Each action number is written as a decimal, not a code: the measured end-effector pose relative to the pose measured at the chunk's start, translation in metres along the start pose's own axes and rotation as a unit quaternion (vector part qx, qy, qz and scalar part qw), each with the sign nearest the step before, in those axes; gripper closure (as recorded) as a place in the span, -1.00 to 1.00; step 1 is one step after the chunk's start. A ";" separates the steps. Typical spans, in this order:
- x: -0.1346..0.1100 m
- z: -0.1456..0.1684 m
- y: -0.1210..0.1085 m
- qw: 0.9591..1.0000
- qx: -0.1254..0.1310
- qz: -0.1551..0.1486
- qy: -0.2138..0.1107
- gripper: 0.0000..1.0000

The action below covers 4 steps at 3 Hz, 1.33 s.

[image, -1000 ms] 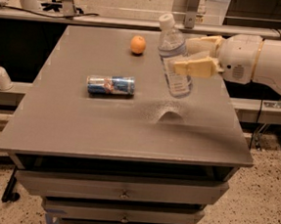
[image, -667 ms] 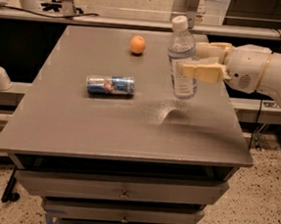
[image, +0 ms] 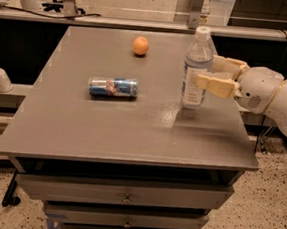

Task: Place blue plastic bottle upright

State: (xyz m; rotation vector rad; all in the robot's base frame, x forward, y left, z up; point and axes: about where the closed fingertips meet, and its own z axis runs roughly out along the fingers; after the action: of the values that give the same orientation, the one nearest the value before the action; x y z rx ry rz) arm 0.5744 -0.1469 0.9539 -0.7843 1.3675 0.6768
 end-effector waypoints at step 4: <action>0.029 -0.014 -0.005 1.000 0.015 0.008 0.014 -0.26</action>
Offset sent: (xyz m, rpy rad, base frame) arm 0.0010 -0.0223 -0.0263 -0.0071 0.0241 -0.0357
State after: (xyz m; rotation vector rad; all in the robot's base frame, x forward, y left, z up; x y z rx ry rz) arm 0.5729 -0.1620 0.9246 -0.7627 1.4066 0.6584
